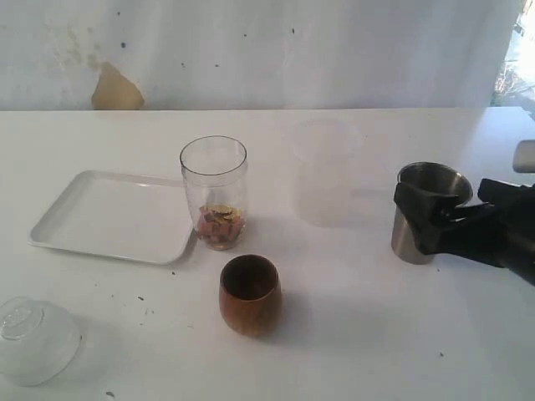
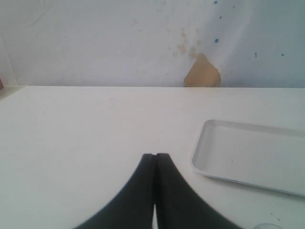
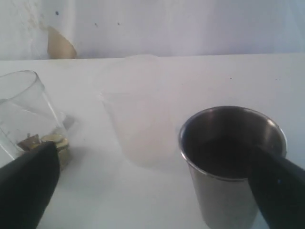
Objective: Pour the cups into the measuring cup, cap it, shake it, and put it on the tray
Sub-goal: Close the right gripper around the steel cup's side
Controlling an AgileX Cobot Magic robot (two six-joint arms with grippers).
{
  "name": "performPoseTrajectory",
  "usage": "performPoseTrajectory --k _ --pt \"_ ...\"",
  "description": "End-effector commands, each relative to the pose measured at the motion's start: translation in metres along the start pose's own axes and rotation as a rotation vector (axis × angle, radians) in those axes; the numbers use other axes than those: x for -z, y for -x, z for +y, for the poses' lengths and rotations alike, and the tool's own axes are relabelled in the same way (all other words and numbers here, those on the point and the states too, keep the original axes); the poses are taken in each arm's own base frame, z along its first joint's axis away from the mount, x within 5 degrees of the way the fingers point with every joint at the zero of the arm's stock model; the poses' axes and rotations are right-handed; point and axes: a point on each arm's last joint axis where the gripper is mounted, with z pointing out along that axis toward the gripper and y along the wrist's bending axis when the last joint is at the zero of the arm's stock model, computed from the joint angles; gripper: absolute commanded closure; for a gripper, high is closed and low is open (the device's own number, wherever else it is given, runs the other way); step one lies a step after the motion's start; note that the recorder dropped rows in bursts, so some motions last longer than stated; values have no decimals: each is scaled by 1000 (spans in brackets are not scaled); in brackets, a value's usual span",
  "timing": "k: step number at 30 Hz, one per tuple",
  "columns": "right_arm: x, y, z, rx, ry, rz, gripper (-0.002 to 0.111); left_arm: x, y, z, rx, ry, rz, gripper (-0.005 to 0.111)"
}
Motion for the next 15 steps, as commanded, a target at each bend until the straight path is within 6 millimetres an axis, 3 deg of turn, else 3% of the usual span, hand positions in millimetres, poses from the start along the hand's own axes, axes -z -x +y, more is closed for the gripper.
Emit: performPoseTrajectory --k 1,7,10,15 --pt "-11 -14 -8 30 -3 25 3 0 0 0 3 -6 -10 106" --pt "-17 -47 -32 -4 -193 42 3 0 0 0 3 -6 -10 106" --pt "-16 -57 -32 79 -174 40 3 0 0 0 3 -6 -10 106" --pt "-33 -65 -32 105 -122 10 3 0 0 0 3 -6 -10 106"
